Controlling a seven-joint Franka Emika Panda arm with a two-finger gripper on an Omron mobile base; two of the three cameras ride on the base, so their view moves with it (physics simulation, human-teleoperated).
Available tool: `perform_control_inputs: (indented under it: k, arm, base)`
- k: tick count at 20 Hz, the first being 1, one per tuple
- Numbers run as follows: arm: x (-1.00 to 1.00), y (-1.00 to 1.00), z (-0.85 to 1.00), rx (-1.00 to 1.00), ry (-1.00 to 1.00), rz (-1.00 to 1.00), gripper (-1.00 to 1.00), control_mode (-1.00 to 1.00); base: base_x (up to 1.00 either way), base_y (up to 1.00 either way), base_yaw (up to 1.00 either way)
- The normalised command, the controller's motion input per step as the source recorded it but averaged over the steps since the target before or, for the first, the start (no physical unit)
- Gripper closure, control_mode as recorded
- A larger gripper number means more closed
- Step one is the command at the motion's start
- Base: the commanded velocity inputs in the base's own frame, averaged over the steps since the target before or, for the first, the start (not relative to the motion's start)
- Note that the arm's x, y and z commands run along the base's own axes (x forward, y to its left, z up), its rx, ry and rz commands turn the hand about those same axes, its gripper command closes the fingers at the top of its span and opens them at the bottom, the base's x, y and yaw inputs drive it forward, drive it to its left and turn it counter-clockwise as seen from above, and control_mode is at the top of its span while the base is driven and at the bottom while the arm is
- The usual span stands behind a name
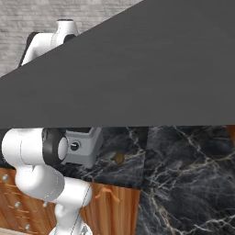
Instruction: Open the blender lid, put the kiwi in the blender, close the lid, and start the blender.
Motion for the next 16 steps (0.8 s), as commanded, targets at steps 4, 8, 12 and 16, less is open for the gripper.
perform_control_inputs:
  k: [4,8,12,16]
  arm:
    - [0.0,0.0,-0.26,0.0,0.0,0.0,1.0,-1.0]
    - [-0.03,0.0,-0.26,0.0,0.0,0.0,1.0,-1.0]
    - [0.0,0.06,-0.19,0.0,0.0,0.0,1.0,-1.0]
    - [0.0,0.18,-0.12,-0.03,0.06,0.0,1.0,-1.0]
  base:
    - [0.0,0.0,0.0]
    - [0.0,0.0,0.0]
    - [0.0,0.0,0.0]
    - [0.0,0.0,0.0]
